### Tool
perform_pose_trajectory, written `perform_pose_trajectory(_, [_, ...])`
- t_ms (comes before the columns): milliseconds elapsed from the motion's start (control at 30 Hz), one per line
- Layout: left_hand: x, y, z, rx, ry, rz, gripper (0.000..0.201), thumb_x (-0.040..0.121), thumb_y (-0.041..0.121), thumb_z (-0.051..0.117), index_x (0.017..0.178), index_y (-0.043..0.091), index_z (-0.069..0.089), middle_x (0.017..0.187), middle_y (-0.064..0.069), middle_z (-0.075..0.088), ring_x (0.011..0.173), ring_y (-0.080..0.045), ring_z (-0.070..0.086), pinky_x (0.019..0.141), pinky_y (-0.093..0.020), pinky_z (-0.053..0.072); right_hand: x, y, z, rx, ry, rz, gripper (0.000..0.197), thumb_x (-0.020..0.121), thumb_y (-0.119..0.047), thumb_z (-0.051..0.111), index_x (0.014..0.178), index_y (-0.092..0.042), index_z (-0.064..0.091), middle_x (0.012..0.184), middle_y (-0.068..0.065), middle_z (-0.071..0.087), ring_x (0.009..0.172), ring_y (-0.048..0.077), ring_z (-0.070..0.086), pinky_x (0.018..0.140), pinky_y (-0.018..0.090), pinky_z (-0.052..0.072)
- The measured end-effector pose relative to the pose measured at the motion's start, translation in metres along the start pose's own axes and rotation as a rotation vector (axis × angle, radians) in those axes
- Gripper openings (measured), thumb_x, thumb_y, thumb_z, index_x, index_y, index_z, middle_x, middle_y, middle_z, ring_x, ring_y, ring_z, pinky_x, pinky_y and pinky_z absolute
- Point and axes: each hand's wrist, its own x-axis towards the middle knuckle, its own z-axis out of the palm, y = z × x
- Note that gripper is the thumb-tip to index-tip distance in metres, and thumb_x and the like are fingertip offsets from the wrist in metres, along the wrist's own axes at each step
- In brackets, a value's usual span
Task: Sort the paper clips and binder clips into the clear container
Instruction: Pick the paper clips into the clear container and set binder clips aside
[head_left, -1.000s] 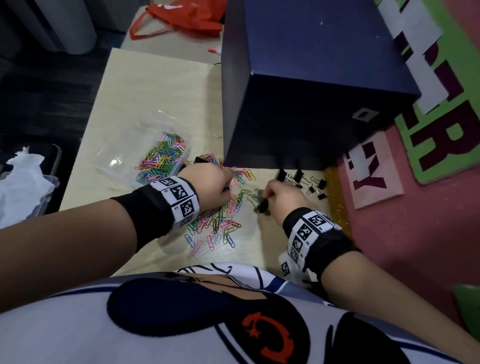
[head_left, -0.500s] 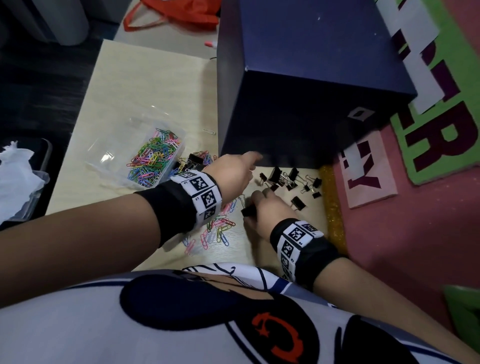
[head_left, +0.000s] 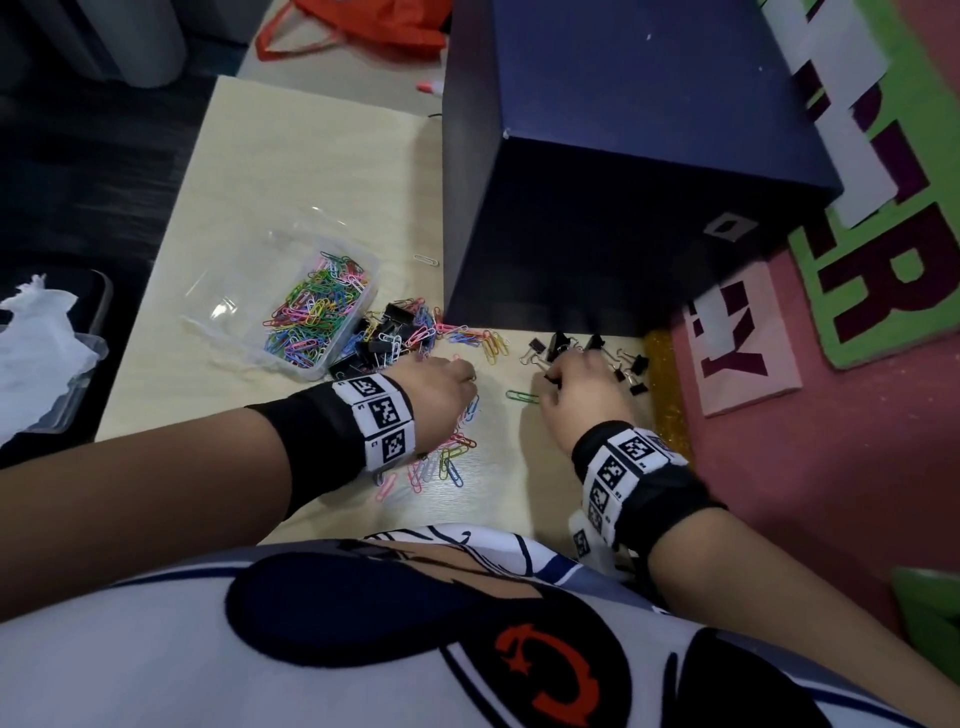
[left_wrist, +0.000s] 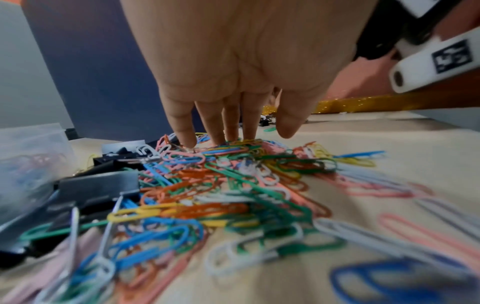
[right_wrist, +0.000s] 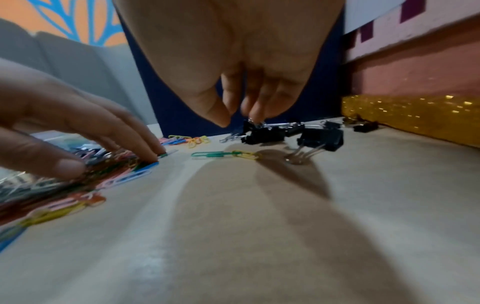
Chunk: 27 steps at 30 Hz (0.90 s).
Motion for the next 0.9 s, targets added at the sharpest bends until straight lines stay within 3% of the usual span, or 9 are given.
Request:
perform_pose_trajectory(100, [-0.011,0.002,0.005,-0.007,0.039,0.035,0.039,0.089,0.020,0.047,0.128,0.013,0.049,0.137,-0.006,0.043,0.115,-0.028,0.051,0.095,-0.045,0.045,-0.003,-0.011,0.007,-0.022,-0.221,-0.050,0.034,0.089,-0.005,0.047,0.121,-0.014,0.056,0.124,0.007,0.048,0.108,0.025,0.056,0.084,0.027,0.043])
perform_pose_trajectory(267, [-0.027,0.002,0.007,-0.079,0.040,0.066,0.054,0.083,0.022,0.051,0.136,0.017,0.042,0.139,-0.007,0.040,0.118,-0.030,0.048,0.097,-0.043,0.044,-0.010,-0.043,0.014,0.006,-0.404,-0.206,0.037,0.092,-0.010,0.046,0.127,-0.015,0.053,0.125,0.010,0.049,0.115,0.029,0.052,0.097,0.031,0.041])
perform_pose_trajectory(400, [-0.043,-0.010,0.006,-0.138,0.110,-0.036,0.052,0.083,0.022,0.050,0.134,0.017,0.044,0.134,-0.010,0.041,0.117,-0.031,0.047,0.097,-0.043,0.044,0.011,-0.057,0.010,0.077,-0.349,-0.150,0.042,0.089,-0.008,0.046,0.129,-0.019,0.053,0.129,0.007,0.046,0.118,0.026,0.050,0.102,0.033,0.041])
perform_pose_trajectory(533, [-0.065,-0.019,0.014,-0.203,0.146,-0.067,0.042,0.084,0.022,0.050,0.126,0.018,0.052,0.124,-0.009,0.048,0.108,-0.030,0.049,0.087,-0.044,0.049,0.029,-0.056,0.004,0.072,-0.289,-0.096,0.063,0.086,0.002,0.038,0.147,-0.017,0.031,0.151,0.007,0.028,0.137,0.025,0.033,0.113,0.033,0.029])
perform_pose_trajectory(600, [-0.074,-0.020,0.018,-0.162,0.138,-0.129,0.044,0.086,0.024,0.048,0.130,0.022,0.048,0.130,-0.005,0.046,0.113,-0.028,0.047,0.090,-0.046,0.046,0.027,-0.060,0.008,0.046,-0.376,-0.138,0.079,0.081,0.010,0.037,0.152,-0.020,0.019,0.159,0.000,0.015,0.144,0.023,0.021,0.117,0.032,0.020])
perform_pose_trajectory(667, [-0.079,-0.024,0.022,-0.143,0.121,-0.202,0.049,0.088,0.025,0.046,0.137,0.023,0.041,0.140,-0.004,0.040,0.124,-0.027,0.043,0.099,-0.046,0.042,0.018,-0.067,0.014,-0.029,-0.411,-0.223,0.088,0.075,0.015,0.039,0.153,-0.020,0.016,0.160,-0.002,0.010,0.146,0.023,0.015,0.118,0.033,0.017])
perform_pose_trajectory(800, [-0.082,-0.031,0.023,-0.137,0.092,-0.244,0.053,0.089,0.024,0.047,0.141,0.021,0.036,0.152,-0.006,0.028,0.134,-0.027,0.036,0.106,-0.045,0.037,-0.006,-0.082,0.023,-0.035,-0.385,-0.321,0.083,0.072,0.013,0.042,0.147,-0.020,0.031,0.147,0.001,0.031,0.132,0.024,0.031,0.111,0.034,0.032])
perform_pose_trajectory(900, [-0.085,-0.034,0.020,-0.107,0.121,-0.224,0.049,0.088,0.024,0.047,0.137,0.020,0.041,0.145,-0.006,0.036,0.128,-0.028,0.041,0.102,-0.045,0.040,-0.015,-0.087,0.026,-0.033,-0.361,-0.319,0.064,0.079,0.004,0.046,0.138,-0.021,0.043,0.137,0.002,0.040,0.126,0.024,0.037,0.106,0.037,0.037])
